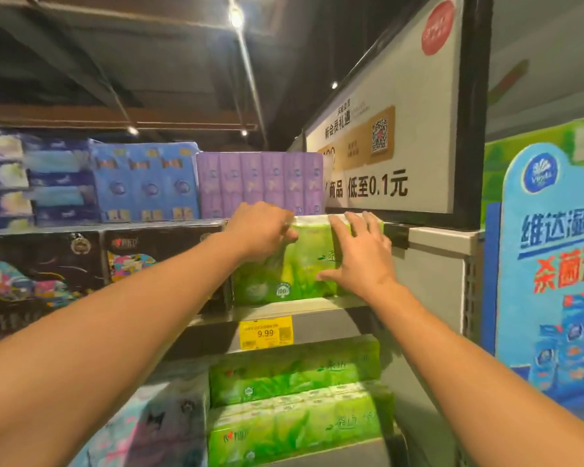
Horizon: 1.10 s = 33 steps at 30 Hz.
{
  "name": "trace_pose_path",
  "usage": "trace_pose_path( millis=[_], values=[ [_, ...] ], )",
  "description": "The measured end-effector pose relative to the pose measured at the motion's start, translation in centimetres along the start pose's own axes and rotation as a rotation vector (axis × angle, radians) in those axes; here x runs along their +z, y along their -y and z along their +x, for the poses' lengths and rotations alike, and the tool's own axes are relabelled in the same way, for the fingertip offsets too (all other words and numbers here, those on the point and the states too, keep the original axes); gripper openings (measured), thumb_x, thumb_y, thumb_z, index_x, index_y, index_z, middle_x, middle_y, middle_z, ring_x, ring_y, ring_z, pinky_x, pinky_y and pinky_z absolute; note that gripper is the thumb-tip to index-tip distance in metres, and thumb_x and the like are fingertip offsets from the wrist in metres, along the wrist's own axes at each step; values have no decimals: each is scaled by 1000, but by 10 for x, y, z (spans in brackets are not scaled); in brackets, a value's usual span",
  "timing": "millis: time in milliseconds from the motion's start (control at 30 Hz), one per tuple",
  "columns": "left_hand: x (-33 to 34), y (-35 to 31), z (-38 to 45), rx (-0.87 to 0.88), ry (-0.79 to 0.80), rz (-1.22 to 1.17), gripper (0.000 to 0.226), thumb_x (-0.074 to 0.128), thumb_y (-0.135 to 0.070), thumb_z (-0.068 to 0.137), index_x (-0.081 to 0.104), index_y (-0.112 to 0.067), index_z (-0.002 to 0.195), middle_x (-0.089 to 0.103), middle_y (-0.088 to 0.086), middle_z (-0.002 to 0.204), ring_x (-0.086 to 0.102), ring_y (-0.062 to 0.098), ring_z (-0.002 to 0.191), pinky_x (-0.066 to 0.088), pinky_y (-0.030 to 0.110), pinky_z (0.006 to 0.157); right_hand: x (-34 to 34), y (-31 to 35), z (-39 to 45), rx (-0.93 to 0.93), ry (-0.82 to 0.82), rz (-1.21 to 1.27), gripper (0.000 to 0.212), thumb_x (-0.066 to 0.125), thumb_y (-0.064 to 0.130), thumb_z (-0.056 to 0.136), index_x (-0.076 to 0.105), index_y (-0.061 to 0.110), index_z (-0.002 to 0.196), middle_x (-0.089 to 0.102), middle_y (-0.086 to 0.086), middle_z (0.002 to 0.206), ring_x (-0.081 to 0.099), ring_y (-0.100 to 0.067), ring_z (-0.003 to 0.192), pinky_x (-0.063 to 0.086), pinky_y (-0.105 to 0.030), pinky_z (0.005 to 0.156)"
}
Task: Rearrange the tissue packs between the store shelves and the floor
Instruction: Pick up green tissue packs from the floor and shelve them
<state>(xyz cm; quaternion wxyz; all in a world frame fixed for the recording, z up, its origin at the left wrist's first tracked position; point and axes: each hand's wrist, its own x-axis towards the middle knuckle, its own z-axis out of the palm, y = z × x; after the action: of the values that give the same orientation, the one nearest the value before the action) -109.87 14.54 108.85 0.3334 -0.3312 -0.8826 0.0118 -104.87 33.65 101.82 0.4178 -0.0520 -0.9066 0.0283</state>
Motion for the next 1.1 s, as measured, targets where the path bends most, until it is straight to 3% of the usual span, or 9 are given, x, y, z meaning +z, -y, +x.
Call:
trace_pose_path(
  millis=[100,200,267,367,700,833,1100],
  values=[
    [20,-4,-7,-22,-256,76,30,64,-34,84,60,-23,111,58,3,120,50,30,109,36,40,84,18,0,10,-12,-1,-10,122,83,67,49,18,34,147,22,-3,157,8,-32,147,27,-63,111],
    [41,-18,-25,-15,-455,51,35,75,-25,70,62,-24,103,58,3,104,54,30,92,41,38,71,27,1,21,-13,4,7,126,84,66,47,16,34,148,21,-3,158,6,-31,148,24,-66,110],
    [53,-24,-37,-103,-344,-44,28,72,-36,73,60,-29,97,61,-2,95,60,29,86,47,37,66,33,1,26,-31,26,11,127,83,67,48,14,36,150,17,-2,160,4,-31,149,24,-66,110],
    [69,-22,-49,-239,-163,-134,33,66,-47,75,56,-31,103,63,-5,99,61,27,94,51,38,73,41,0,31,-46,35,27,130,82,67,49,10,36,151,9,-1,163,-2,-29,149,18,-67,112],
    [80,-21,-53,-258,-214,-219,31,63,-42,77,57,-25,102,62,1,97,59,29,92,52,39,74,46,4,19,-45,24,8,123,79,61,65,-1,33,154,-7,-1,164,-12,-29,149,7,-63,115],
    [75,-21,-59,-229,-257,-271,30,62,-41,81,59,-23,104,63,2,100,60,29,94,49,38,74,27,16,-3,-15,87,35,104,74,49,78,7,28,154,3,-6,164,4,-31,150,23,-53,117],
    [58,-60,-141,-31,-390,-656,29,68,-30,76,67,-21,104,67,2,102,60,24,98,46,35,87,-52,49,-139,156,39,52,75,71,37,80,39,17,146,50,-5,144,46,-24,132,39,-38,107]
  ],
)
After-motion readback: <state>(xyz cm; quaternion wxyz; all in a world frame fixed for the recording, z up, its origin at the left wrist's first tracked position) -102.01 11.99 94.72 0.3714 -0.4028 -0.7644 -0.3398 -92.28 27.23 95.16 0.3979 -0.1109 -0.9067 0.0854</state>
